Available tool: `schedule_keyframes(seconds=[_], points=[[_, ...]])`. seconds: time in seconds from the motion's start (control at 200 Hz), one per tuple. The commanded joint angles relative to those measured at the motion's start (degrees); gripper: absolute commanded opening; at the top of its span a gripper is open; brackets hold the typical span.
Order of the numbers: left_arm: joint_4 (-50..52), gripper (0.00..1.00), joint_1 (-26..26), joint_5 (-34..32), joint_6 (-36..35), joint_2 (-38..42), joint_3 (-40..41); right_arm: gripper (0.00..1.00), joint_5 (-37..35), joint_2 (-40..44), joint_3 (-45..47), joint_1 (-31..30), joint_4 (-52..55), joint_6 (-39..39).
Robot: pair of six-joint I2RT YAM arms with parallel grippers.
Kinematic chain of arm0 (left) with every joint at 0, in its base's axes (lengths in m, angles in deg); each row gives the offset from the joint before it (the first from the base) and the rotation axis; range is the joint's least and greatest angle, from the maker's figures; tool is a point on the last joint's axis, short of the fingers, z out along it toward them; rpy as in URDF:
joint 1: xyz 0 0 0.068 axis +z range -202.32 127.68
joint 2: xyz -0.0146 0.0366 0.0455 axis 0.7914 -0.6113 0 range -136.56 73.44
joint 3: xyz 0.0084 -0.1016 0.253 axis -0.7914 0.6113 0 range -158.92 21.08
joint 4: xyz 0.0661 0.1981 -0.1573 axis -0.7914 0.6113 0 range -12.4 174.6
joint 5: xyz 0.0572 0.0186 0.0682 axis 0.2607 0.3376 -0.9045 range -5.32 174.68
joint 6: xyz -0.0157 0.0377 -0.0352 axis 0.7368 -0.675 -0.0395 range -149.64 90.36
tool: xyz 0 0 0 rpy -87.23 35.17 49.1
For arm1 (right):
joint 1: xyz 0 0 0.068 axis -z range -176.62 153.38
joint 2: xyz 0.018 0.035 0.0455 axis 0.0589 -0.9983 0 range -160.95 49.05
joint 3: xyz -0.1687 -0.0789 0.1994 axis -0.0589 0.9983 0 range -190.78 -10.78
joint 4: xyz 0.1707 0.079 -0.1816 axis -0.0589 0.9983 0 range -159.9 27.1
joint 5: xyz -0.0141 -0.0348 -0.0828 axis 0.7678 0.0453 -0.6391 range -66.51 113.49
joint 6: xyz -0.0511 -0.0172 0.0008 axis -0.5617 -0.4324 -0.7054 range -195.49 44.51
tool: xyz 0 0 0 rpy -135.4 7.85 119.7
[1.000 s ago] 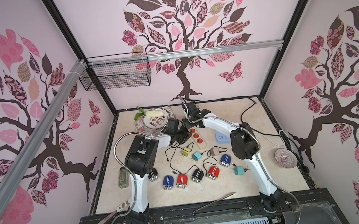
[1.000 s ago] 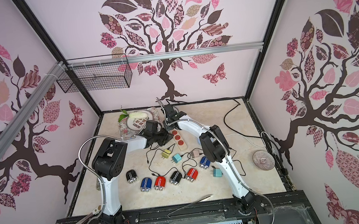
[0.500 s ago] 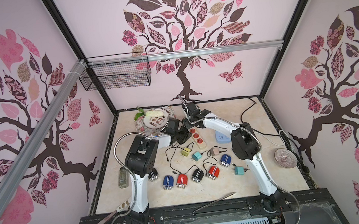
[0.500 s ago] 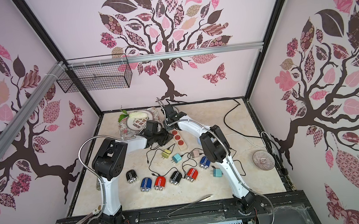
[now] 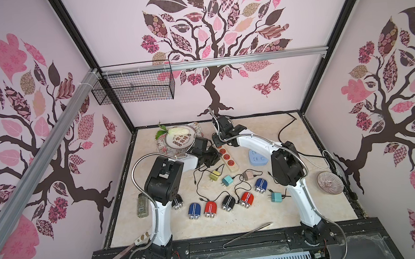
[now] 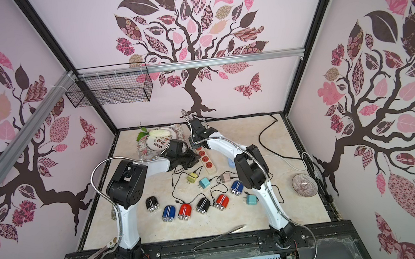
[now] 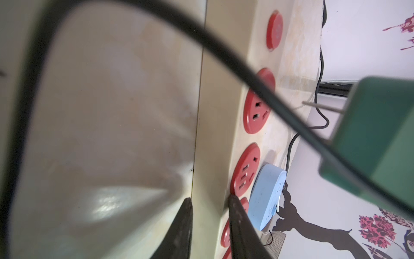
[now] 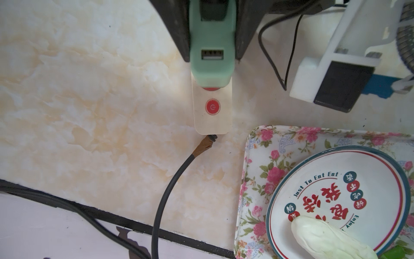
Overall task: Unplug the electric shaver
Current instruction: Remove the plug from the socket.
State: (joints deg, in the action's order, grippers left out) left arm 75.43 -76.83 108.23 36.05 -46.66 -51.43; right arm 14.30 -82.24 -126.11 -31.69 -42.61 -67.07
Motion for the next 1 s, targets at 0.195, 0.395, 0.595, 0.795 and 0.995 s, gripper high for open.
schedule_keyframes(seconds=[0.195, 0.395, 0.595, 0.795, 0.995], points=[[7.34, 0.45, -1.24, -2.72, -4.21, 5.32, -1.11, 0.20, 1.40, 6.92, 1.69, -0.09, -0.11, 2.11], [9.27, 0.48, -1.24, -2.28, -5.35, 8.74, -0.23, 0.20, 3.09, 8.39, 3.80, -0.17, -0.64, 3.82], [12.01, 0.51, -1.16, -4.15, -7.60, 13.70, 1.64, 0.20, 4.84, 10.70, 7.14, -0.13, -1.72, 5.05], [17.11, 0.52, -0.52, -8.43, -11.59, 20.05, 3.55, 0.20, 8.15, 13.17, 10.95, -0.26, -3.26, 6.63], [20.52, 0.51, 3.52, -11.26, -14.73, 27.30, 6.78, 0.20, 13.67, 13.21, 13.06, -0.76, -5.20, 9.17]])
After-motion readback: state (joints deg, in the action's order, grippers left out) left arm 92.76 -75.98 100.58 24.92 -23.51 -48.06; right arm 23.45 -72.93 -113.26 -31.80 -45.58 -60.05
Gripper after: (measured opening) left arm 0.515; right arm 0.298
